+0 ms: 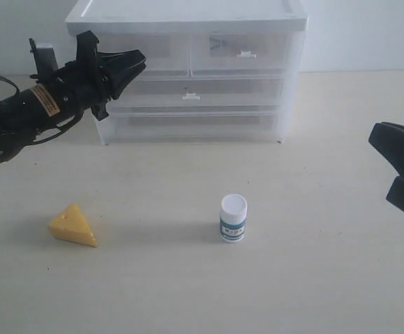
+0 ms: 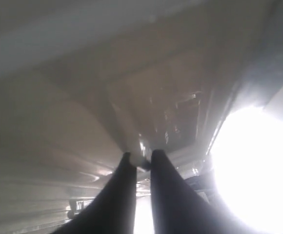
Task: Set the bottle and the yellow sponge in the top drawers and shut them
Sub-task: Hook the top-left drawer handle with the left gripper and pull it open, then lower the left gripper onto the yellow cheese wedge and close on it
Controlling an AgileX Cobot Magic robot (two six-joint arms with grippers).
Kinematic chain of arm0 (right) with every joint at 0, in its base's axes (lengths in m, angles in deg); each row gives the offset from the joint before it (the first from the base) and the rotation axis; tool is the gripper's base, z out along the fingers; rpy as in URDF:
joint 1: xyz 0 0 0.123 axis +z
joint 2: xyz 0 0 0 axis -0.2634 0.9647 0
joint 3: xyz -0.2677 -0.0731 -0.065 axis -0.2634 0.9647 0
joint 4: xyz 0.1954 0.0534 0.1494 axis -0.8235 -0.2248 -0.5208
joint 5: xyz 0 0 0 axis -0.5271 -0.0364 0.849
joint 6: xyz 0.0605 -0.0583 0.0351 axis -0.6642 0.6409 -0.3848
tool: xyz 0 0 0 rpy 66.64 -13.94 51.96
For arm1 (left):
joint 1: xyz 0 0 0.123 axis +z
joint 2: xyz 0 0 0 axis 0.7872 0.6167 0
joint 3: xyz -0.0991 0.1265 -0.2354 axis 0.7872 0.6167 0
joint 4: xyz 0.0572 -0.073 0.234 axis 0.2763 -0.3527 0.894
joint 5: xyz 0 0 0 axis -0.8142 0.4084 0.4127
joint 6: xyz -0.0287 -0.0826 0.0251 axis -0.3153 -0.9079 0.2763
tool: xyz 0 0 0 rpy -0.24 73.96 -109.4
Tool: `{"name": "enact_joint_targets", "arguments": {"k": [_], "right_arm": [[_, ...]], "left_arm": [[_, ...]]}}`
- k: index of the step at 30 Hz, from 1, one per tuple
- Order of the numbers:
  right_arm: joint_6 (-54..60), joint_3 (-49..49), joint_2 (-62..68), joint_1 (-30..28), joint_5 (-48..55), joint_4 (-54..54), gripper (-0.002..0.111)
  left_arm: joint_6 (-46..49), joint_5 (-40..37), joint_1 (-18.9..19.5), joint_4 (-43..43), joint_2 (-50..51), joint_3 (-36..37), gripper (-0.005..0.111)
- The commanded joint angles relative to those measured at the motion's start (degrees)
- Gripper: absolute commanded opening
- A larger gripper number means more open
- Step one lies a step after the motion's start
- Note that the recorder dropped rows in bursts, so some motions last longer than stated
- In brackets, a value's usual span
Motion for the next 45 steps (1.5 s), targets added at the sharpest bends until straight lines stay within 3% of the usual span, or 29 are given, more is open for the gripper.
{"name": "enact_joint_targets", "arguments": {"k": [1, 4, 8, 14, 17, 19, 21, 23, 25, 26, 30, 31, 36, 37, 42, 43, 45], "right_arm": [[0.27, -0.38, 0.01, -0.06, -0.32, 0.54, 0.002], [0.27, -0.38, 0.01, -0.06, -0.32, 0.54, 0.002], [0.27, -0.38, 0.01, -0.06, -0.22, 0.53, 0.002], [0.27, -0.38, 0.01, -0.06, -0.11, 0.53, 0.002], [0.27, -0.38, 0.01, -0.06, -0.12, 0.68, 0.002], [0.27, -0.38, 0.01, -0.06, -0.12, 0.68, 0.002], [0.27, -0.38, 0.01, -0.06, -0.12, 1.18, 0.002], [0.16, -0.38, 0.01, -0.06, -0.23, 2.07, 0.002], [-1.1, -0.38, 0.01, -0.06, -0.64, 4.05, 0.002], [-1.89, -0.38, 0.01, -0.06, -1.6, 5.72, 0.002], [-3.01, -0.38, 0.01, -0.06, -4.44, 8.5, 0.002], [-3.01, -0.38, 0.01, -0.06, -4.44, 8.65, 0.002], [-3.01, -0.38, 0.01, -0.06, -3.92, 8.63, 0.002], [-3.01, -0.38, 0.01, -0.06, -3.81, 8.63, 0.002], [-3.01, -0.38, 0.01, -0.06, -3.71, 8.89, 0.002], [-3.01, -0.38, 0.01, -0.06, -3.71, 8.89, 0.002], [-3.01, -0.38, 0.01, -0.06, -3.71, 8.75, 0.002]], "left_arm": [[9.5, -0.63, -1.48, -2.03, -2.97, 4.45, 0.004], [20.51, -0.63, -5.16, -3.33, -9.9, 14.78, 0.004], [26.0, -0.63, -8.35, -7.52, -17.2, 24.58, 0.004], [28.38, -0.63, -8.59, -7.5, -23.58, 34.41, 0.004], [31.17, -1.72, -8.48, -6.73, -23.47, 34.86, 0.006], [30.62, -4.69, -8.48, -4.05, -23.47, 34.95, 0.021], [30.62, -5.15, -8.48, -2.45, -23.47, 35.48, 0.052], [28.98, -5.79, -8.48, 1.04, -23.47, 35.52, 0.06], [26.13, -7.3, -8.48, 7.17, -23.47, 35.63, 0.057], [26.02, -6.33, -8.48, 12.01, -23.47, 36.55, 0.047], [31.03, -0.63, -8.48, 16.56, -24.46, 41.4, 0.008], [32.11, -0.63, -8.48, 16.64, -25.81, 42.62, 0.004], [38.78, -0.63, -8.37, 15.26, -35.43, 47.23, 0.004], [40.15, -5.44, -8.4, 14.19, -38.1, 47.52, 0.004], [42.06, -44.28, -8.4, 10.79, -48.95, 47.39, 0.004], [43.7, -50.05, -8.4, 8.37, -50.12, 47.25, 0.004], [46.98, -52.92, -8.4, 1.84, -50.91, 47.25, 0.007]]}}
